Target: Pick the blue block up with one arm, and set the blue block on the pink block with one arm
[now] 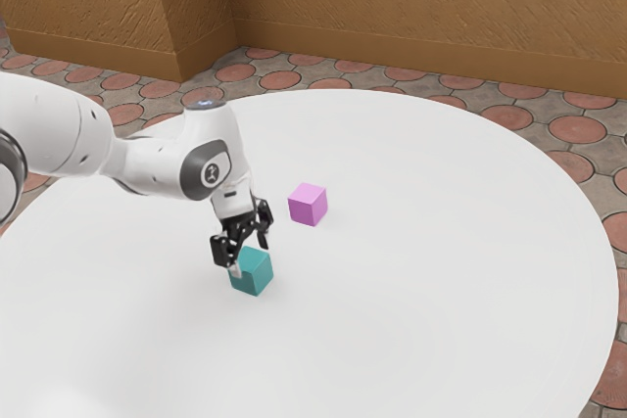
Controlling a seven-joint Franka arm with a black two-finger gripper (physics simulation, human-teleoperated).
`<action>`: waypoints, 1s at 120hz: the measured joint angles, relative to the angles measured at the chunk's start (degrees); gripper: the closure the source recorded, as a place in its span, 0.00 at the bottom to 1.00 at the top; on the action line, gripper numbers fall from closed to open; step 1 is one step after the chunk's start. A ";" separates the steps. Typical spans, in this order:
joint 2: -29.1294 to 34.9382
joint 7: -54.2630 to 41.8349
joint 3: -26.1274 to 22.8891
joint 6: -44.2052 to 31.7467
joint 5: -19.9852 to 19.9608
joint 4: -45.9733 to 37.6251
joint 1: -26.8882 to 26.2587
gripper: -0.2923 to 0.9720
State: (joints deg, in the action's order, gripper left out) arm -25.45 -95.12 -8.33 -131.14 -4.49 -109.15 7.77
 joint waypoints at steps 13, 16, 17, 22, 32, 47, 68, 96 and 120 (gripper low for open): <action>-1.03 -0.85 0.05 0.38 -0.99 0.01 0.43 0.23; -1.26 -1.02 0.06 0.44 -1.11 0.03 0.45 0.23; -1.33 -1.08 0.06 0.46 -1.15 0.03 0.46 0.23; -1.56 -1.35 0.06 0.54 -1.27 0.05 0.48 0.23; -2.10 -1.86 0.12 0.66 -1.32 0.06 0.49 0.23; -2.76 -2.49 0.15 0.75 -1.29 0.07 0.50 0.24; -2.79 -3.21 1.31 0.71 -1.04 0.49 0.78 0.48; 7.11 -3.97 1.28 1.98 -0.99 0.20 0.89 0.50; -0.96 -5.05 1.49 8.27 -0.71 19.32 0.60 0.47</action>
State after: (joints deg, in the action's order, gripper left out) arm -26.41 -100.17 -6.84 -122.86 -5.20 -89.83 8.38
